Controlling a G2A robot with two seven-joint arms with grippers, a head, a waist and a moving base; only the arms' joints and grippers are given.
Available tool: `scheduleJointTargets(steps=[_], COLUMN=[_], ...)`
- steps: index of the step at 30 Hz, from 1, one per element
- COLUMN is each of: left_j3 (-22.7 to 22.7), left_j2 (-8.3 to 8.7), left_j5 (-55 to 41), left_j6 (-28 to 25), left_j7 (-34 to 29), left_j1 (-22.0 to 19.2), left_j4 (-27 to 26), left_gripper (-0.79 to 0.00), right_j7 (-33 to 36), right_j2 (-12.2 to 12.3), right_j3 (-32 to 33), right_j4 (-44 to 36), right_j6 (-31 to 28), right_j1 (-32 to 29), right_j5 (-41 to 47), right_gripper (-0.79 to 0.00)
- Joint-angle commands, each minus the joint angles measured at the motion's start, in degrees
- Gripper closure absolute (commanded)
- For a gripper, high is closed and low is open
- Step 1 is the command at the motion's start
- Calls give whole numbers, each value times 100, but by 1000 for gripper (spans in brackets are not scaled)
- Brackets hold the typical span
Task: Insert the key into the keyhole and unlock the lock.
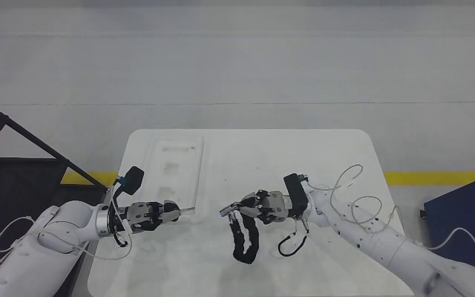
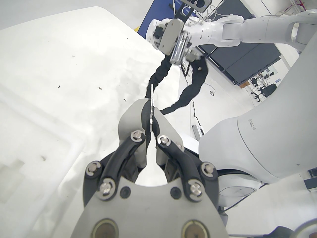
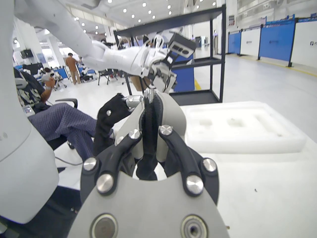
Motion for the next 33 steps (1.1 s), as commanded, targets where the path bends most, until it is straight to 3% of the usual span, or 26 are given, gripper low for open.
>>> scheduleJointTargets(steps=[1,15,16,17,33], left_j3=[0,0,0,0,0], left_j2=[0,0,0,0,0], left_j5=[0,0,0,0,0], left_j6=[0,0,0,0,0], left_j7=[0,0,0,0,0], left_j1=[0,0,0,0,0], left_j4=[0,0,0,0,0], left_gripper=[0,0,0,0,0], right_j7=[325,325,325,328,328], right_j2=[-1,-1,11,14,14], right_j3=[4,4,-90,-199,-199], right_j4=[1,1,316,549,549], right_j6=[0,0,0,0,0], right_j1=[-1,-1,-428,-453,-453], right_j5=[-6,-6,907,1049,1049], right_gripper=[0,0,0,0,0])
